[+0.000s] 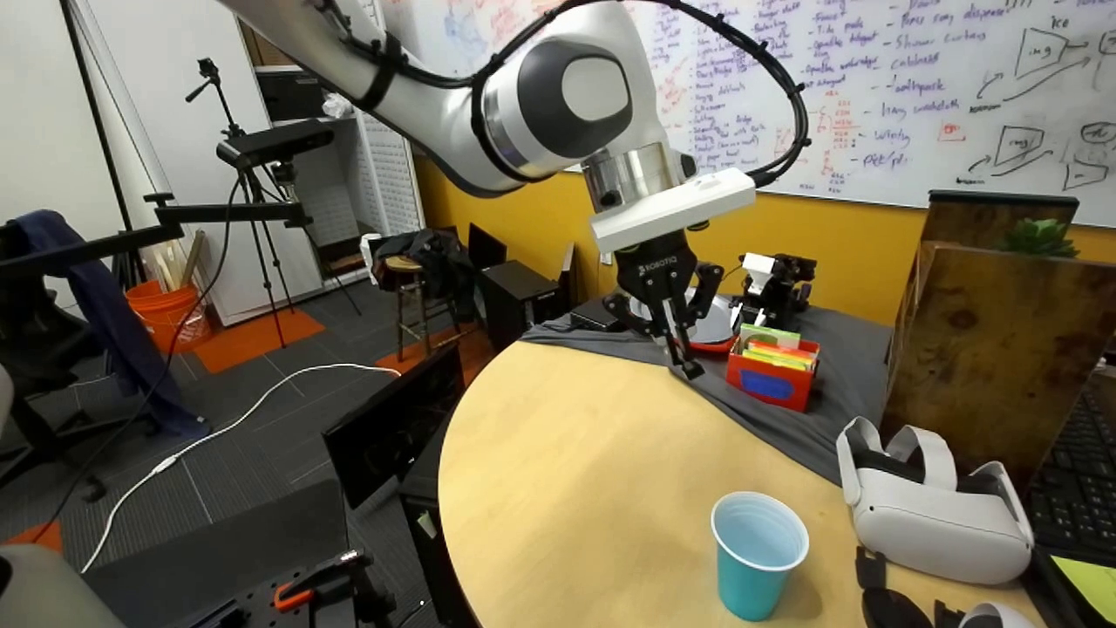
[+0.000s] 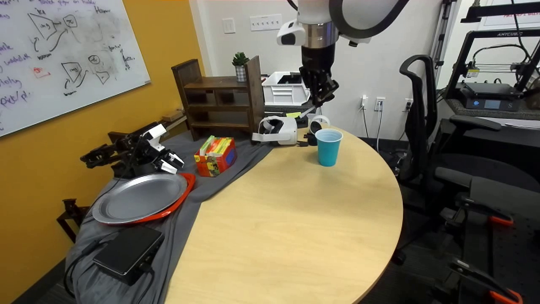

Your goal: Get the marker from the table and place it in the blue cup

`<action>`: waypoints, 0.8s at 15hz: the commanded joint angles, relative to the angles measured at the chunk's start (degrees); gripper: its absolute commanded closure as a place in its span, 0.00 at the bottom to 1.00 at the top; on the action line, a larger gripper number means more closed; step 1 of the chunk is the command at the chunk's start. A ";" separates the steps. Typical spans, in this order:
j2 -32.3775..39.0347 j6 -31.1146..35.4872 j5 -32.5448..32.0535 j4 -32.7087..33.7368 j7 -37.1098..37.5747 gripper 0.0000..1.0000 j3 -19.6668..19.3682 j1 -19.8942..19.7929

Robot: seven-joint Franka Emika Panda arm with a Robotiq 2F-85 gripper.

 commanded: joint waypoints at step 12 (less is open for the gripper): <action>-5.81 -5.45 -7.55 -3.73 -11.24 0.97 -5.09 -4.38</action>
